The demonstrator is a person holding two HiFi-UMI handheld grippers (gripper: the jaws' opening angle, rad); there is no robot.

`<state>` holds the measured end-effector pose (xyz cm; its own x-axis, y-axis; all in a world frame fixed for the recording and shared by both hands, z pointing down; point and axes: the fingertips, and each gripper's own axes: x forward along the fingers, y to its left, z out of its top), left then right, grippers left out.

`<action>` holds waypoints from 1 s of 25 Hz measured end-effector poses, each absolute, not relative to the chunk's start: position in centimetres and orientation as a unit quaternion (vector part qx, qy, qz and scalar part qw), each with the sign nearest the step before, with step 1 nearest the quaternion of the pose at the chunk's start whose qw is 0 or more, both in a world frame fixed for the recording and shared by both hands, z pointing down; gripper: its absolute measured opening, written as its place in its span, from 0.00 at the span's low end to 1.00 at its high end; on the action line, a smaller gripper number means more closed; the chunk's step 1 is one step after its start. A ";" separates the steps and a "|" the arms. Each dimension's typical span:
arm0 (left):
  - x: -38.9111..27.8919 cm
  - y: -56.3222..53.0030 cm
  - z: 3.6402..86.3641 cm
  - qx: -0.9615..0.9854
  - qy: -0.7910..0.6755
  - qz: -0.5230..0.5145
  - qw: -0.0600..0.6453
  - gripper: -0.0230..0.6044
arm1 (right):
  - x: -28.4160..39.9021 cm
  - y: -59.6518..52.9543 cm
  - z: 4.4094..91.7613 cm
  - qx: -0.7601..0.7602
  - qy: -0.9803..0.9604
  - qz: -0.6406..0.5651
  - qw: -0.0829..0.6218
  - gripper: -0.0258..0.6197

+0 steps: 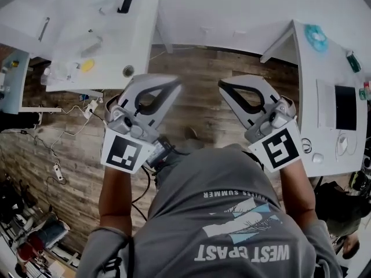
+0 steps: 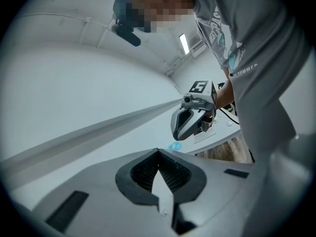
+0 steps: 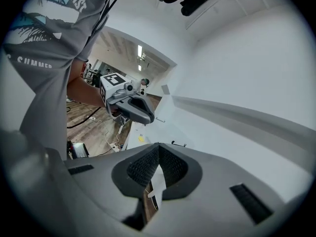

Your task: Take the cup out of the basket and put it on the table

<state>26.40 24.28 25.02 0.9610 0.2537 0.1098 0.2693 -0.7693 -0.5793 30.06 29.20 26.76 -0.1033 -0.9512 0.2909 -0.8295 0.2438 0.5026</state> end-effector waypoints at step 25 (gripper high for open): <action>37.7 5.8 25.7 -0.942 0.041 -0.121 0.309 0.05 | 43.6 7.8 26.9 0.457 -0.829 -0.172 0.271 0.06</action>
